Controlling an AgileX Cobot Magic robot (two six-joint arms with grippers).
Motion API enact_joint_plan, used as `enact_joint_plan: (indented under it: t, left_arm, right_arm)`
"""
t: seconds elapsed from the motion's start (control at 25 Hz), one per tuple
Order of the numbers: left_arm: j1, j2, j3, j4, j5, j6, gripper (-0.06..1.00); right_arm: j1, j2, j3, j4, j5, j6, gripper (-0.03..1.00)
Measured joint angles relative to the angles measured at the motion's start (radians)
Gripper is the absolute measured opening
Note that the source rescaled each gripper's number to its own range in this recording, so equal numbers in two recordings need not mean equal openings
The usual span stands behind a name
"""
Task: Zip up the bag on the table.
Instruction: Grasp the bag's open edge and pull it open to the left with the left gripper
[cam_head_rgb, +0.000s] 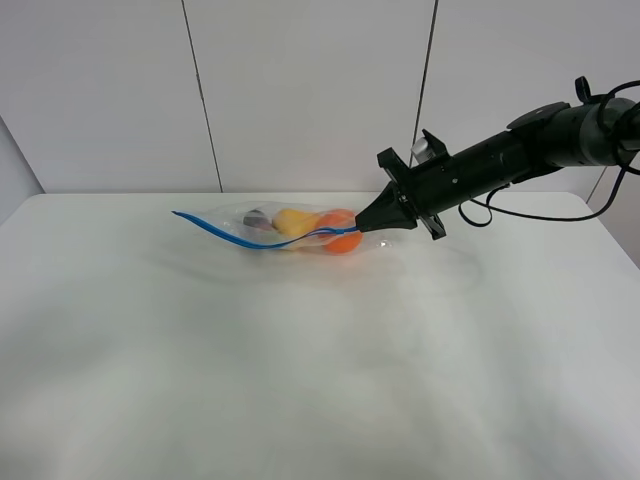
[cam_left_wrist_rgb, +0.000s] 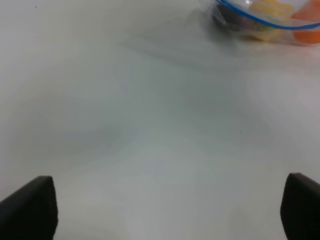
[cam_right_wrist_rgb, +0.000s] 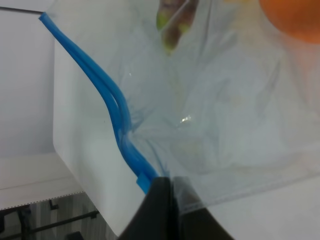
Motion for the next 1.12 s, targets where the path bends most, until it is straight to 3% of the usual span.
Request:
enact_joint_plan:
  t: [0.24, 0.56, 0.8, 0.88, 1.0, 1.12]
  left_arm:
    - [0.0, 0.128, -0.1, -0.013, -0.103, 0.0, 1.0]
    - [0.0, 0.604, -0.341, -0.014, -0.229, 0.059, 1.0]
    - [0.0, 0.967, -0.479, -0.016, -0.379, 0.133, 1.0]
    - [0.0, 1.077, -0.525, -0.017, -0.404, 0.19, 1.0]
    - [0.0, 1.201, -0.566, -0.017, -0.434, 0.365, 1.0]
    - [0.0, 1.296, -0.57, -0.017, -0.456, 0.653, 1.0]
  right_arm:
    - [0.0, 0.0, 0.0, 0.001, -0.003, 0.0, 0.0]
    - [0.0, 0.0, 0.0, 0.002, -0.007, 0.0, 0.0]
    - [0.0, 0.0, 0.0, 0.003, -0.011, 0.0, 0.0]
    - [0.0, 0.0, 0.0, 0.003, -0.011, 0.0, 0.0]
    - [0.0, 0.0, 0.0, 0.003, -0.011, 0.0, 0.0]
    - [0.0, 0.0, 0.0, 0.003, -0.011, 0.0, 0.0]
